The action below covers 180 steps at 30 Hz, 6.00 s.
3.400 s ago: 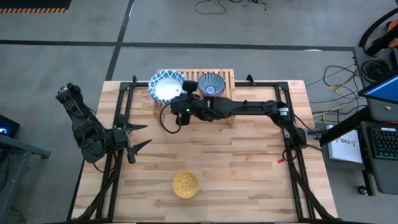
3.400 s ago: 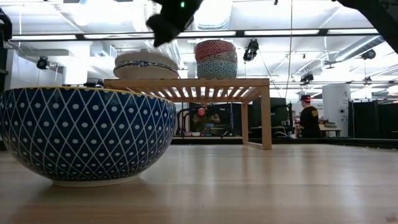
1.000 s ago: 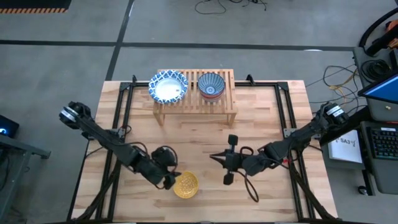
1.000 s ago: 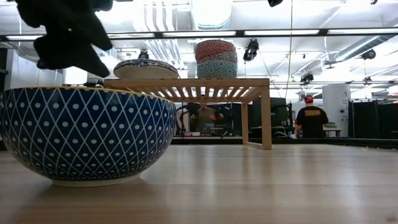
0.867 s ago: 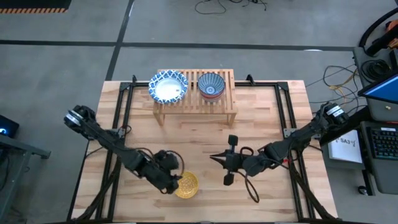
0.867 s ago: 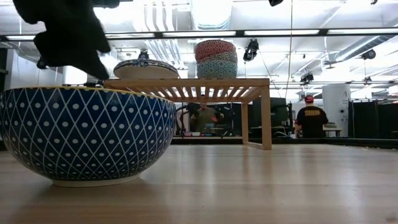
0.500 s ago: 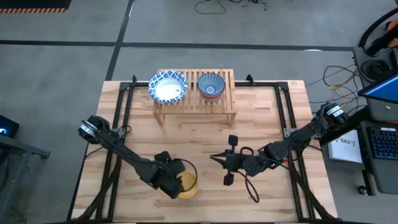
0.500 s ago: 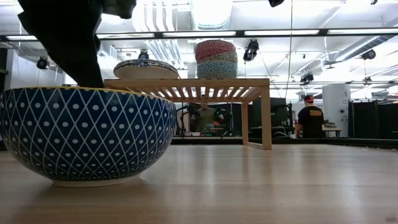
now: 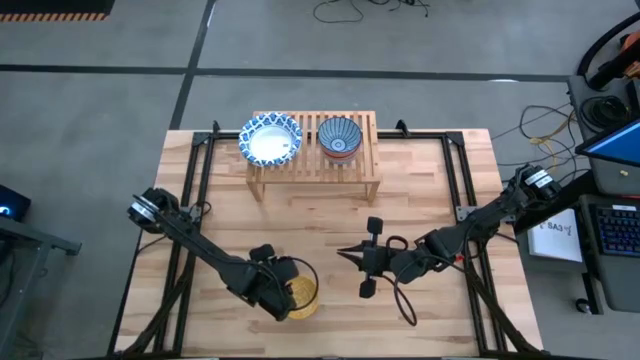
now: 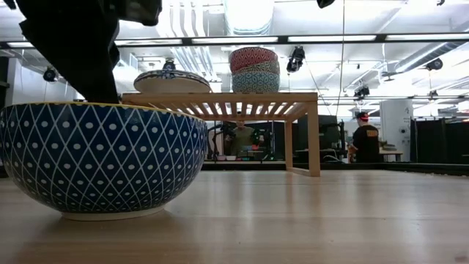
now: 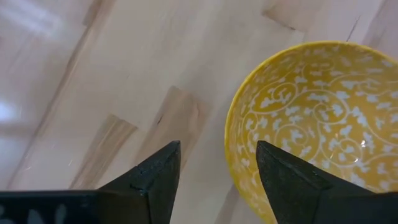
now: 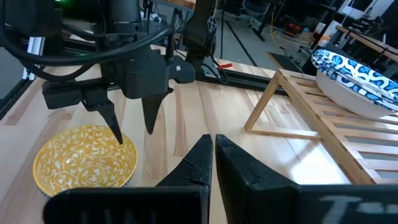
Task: Place and stack bowls onto a shelf
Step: Stack the yellow patterned bowl on top of the blue patterned bowl on the shelf
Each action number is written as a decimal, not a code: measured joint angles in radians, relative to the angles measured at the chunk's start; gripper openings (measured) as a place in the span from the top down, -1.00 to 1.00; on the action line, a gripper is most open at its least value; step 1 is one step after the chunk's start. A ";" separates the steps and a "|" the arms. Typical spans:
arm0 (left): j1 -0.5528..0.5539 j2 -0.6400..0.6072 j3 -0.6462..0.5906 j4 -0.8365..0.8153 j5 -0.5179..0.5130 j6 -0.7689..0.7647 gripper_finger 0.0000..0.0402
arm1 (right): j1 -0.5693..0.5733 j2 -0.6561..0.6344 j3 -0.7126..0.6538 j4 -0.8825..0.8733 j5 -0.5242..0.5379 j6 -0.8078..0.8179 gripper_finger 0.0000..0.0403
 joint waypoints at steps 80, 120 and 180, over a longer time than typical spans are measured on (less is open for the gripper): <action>0.041 -0.317 -0.223 0.297 0.097 0.294 0.97 | 0.034 0.004 0.001 0.117 -0.163 -0.093 0.78; 0.207 -0.251 -0.299 0.287 0.661 0.451 0.95 | -0.082 0.591 0.736 -0.473 -0.674 -0.349 0.02; 0.190 -0.247 -0.300 0.482 -0.368 0.076 0.72 | -0.297 0.302 0.120 -0.109 -0.223 0.365 0.86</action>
